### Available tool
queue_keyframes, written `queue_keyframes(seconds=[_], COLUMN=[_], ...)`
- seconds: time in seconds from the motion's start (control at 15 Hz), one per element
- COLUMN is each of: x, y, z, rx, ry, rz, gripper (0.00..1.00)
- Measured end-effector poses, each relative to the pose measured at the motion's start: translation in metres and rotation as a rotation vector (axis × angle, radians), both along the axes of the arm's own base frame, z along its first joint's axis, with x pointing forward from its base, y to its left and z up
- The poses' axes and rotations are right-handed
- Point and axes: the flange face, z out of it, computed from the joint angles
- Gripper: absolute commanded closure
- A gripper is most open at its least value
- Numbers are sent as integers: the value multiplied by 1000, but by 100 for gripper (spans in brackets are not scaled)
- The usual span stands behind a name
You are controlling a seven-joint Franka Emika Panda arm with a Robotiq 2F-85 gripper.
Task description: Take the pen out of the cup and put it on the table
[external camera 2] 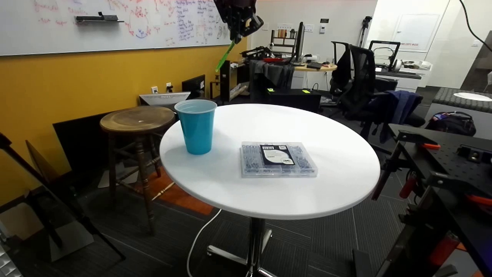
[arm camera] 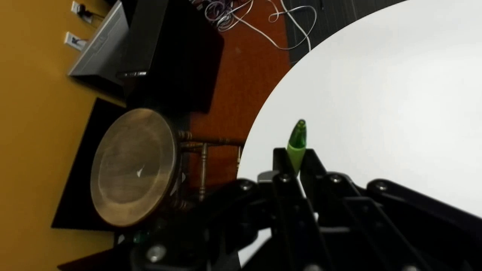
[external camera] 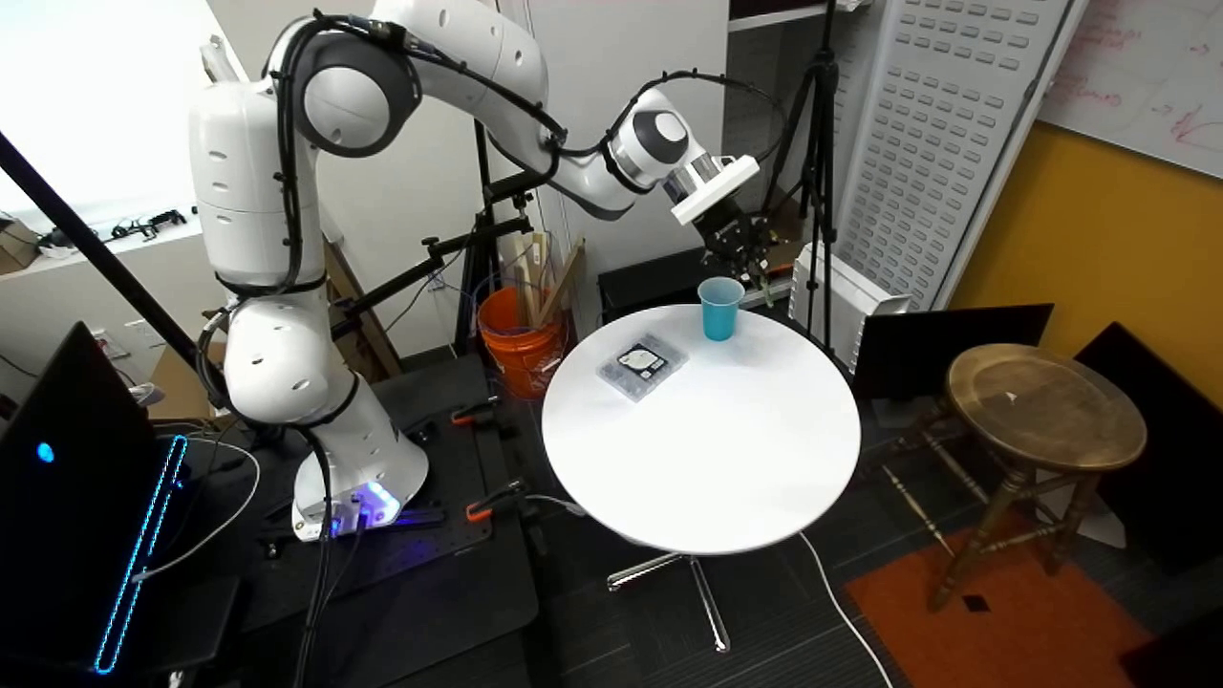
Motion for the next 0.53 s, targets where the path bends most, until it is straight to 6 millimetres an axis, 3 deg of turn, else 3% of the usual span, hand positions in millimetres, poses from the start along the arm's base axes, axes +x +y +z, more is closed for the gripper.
queue_keyframes(seconds=[0.27,0.53], x=[-12,-25], y=[-44,-62], z=[-17,-38], rx=[32,73], ry=[-45,-102], rz=[-163,-296], gripper=[97,97])
